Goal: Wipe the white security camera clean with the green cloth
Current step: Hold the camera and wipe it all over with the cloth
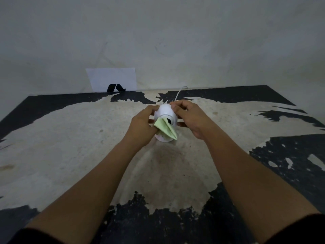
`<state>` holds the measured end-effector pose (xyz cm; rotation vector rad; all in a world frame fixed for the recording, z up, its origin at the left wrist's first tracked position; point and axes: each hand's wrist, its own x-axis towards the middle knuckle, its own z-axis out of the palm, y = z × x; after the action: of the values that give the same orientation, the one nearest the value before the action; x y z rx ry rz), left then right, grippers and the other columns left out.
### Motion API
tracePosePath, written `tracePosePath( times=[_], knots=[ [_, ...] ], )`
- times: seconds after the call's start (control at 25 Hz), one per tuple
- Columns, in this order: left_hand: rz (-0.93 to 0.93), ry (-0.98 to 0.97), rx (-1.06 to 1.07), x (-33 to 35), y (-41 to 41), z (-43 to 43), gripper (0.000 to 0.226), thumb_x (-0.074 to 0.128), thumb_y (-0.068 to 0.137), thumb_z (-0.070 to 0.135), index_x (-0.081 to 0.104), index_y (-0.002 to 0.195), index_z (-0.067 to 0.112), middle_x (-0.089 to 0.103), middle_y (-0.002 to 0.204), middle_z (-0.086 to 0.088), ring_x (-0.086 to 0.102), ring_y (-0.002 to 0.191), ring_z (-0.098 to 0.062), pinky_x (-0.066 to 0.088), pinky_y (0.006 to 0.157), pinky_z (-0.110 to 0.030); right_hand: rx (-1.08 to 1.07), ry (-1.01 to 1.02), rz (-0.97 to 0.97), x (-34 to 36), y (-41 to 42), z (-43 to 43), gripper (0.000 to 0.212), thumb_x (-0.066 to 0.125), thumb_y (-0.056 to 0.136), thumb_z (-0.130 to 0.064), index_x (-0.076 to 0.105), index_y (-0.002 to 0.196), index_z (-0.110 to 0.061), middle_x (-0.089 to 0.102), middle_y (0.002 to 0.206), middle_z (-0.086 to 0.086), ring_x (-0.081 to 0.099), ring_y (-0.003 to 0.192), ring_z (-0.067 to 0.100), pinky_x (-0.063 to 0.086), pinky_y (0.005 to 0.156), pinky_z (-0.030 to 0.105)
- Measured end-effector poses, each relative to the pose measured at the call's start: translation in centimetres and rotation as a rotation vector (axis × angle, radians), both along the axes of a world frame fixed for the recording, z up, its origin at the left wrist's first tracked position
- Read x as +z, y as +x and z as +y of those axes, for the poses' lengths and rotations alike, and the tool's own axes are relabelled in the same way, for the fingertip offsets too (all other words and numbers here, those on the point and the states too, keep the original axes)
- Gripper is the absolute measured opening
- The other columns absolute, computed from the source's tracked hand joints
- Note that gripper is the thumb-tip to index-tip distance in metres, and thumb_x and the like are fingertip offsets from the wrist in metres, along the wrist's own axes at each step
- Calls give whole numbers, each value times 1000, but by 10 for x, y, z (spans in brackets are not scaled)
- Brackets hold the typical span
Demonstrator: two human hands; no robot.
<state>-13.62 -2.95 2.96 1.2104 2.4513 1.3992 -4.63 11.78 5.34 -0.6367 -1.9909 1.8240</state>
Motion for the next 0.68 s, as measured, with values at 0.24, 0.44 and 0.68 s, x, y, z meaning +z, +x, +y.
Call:
tracePosePath(
  times=[0.24,0.44,0.68],
  knots=[
    [-49,34,62,-3,10,14,48,63,74,40,45,115,22,57,112,-6,59,93,-23,51,75,-36,-23,24,22,-4,-2,1,15,57,92,-27,67,101,-22,66,109,0,62,98,19,56,82,37],
    [-141,121,80,-6,7,12,32,52,83,18,52,116,21,62,113,-1,58,97,-19,43,69,-19,2,-43,16,-4,-3,3,14,59,91,-27,68,100,-23,66,109,1,61,93,16,55,71,30],
    [-46,43,8,-16,-3,-3,51,50,87,15,44,136,26,58,131,-6,56,114,-23,46,98,-36,13,-37,0,-2,-1,2,18,57,92,-28,66,107,-21,64,113,-1,61,95,13,50,64,23]
  ],
)
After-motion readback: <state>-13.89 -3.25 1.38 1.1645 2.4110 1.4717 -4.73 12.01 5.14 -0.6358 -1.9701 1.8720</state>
